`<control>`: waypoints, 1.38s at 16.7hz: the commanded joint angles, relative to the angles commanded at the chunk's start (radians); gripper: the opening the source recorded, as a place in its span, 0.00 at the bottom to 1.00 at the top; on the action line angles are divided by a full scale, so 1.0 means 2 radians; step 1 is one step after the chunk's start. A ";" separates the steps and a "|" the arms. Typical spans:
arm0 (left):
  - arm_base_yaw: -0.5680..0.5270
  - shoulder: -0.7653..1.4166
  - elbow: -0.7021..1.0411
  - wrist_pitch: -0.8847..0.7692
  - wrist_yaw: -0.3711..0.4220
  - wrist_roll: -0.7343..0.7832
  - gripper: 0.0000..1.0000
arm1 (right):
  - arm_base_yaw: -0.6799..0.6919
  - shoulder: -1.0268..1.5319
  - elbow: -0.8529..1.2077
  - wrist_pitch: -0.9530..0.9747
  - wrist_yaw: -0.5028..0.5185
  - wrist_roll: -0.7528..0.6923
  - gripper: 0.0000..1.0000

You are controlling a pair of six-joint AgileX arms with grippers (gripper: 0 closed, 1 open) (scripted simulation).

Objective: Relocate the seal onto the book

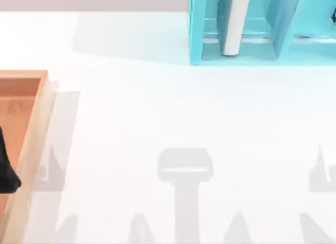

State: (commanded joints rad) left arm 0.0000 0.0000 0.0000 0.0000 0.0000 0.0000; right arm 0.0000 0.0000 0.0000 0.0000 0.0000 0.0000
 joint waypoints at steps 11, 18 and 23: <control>0.000 0.000 0.000 0.000 0.000 0.000 1.00 | 0.058 0.234 0.126 0.134 0.070 0.005 1.00; 0.000 0.000 0.000 0.000 0.000 0.000 1.00 | 0.149 0.622 0.280 0.298 0.162 0.015 1.00; 0.000 0.000 0.000 0.000 0.000 0.000 1.00 | 0.210 0.884 0.388 0.413 0.226 0.025 1.00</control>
State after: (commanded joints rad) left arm 0.0000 0.0000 0.0000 0.0000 0.0000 0.0000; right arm 0.4194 1.7690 0.7758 0.8259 0.4527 0.0504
